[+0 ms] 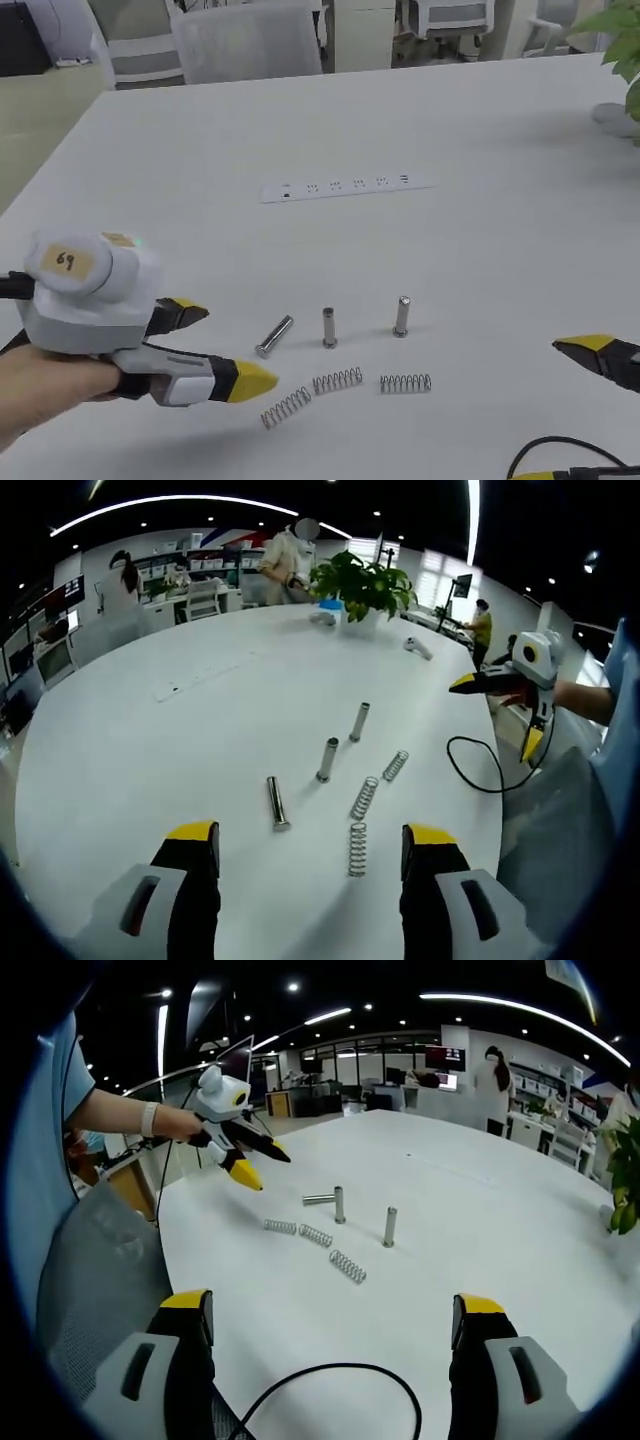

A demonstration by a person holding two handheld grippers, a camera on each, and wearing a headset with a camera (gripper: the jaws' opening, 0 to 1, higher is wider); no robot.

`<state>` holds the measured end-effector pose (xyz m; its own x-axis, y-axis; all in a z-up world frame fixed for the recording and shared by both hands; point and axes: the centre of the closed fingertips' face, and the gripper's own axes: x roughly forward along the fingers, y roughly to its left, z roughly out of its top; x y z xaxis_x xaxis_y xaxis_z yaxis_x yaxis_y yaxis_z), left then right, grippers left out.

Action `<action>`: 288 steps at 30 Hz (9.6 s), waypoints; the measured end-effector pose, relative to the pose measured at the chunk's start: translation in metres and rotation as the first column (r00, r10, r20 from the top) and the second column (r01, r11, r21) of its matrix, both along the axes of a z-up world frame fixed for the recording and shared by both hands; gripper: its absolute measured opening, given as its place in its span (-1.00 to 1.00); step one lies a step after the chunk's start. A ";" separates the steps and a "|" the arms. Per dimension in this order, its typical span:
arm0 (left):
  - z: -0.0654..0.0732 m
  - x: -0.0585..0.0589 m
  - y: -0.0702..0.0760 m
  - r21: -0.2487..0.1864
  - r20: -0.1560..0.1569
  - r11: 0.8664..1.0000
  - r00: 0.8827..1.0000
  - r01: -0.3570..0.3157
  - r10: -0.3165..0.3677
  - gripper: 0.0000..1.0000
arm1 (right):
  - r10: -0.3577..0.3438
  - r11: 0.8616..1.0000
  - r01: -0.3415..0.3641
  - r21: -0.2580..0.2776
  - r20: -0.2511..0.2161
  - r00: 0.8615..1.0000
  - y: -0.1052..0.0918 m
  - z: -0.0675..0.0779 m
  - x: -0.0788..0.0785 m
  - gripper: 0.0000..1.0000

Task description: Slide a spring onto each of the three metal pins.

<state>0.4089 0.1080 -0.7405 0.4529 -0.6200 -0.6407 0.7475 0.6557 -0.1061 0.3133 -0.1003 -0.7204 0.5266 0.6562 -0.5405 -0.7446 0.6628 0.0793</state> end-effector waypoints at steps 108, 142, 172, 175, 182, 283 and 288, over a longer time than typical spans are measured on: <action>-0.064 0.068 -0.029 0.267 -0.156 0.963 0.985 -0.031 0.075 -0.98 | -0.051 0.999 0.052 0.012 -0.060 0.997 -0.009 -0.025 -0.014 0.93; -0.048 0.058 -0.016 0.233 -0.124 0.970 0.987 -0.070 0.101 -1.00 | -0.031 0.999 0.031 0.006 -0.055 0.998 -0.001 -0.024 -0.015 0.93; -0.026 0.046 0.000 0.194 -0.078 0.976 0.991 -0.095 0.112 -1.00 | -0.011 1.000 0.012 0.012 -0.055 0.998 0.007 -0.023 -0.016 0.93; -0.025 0.045 0.000 0.190 -0.078 0.977 0.991 -0.096 0.112 -1.00 | -0.012 1.000 0.013 0.011 -0.056 0.998 0.006 -0.023 -0.016 0.93; -0.021 0.044 0.000 0.194 -0.068 0.977 0.992 -0.090 0.105 -1.00 | -0.014 1.000 0.015 0.013 -0.054 0.998 0.006 -0.022 -0.016 0.93; -0.024 0.043 -0.003 0.177 0.056 0.982 0.996 -0.072 0.063 0.30 | -0.022 1.000 0.023 0.016 -0.065 0.998 0.005 -0.026 -0.018 0.92; -0.021 0.044 -0.003 0.151 0.102 0.987 0.994 -0.064 0.048 0.52 | -0.020 1.000 0.022 0.018 -0.066 0.998 0.007 -0.026 -0.017 0.92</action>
<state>0.4526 0.1047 -0.7618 0.5489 -0.4897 -0.6774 0.7110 0.6997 0.0703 0.2964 -0.0937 -0.7464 0.5041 0.6557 -0.5620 -0.7234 0.6761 0.1400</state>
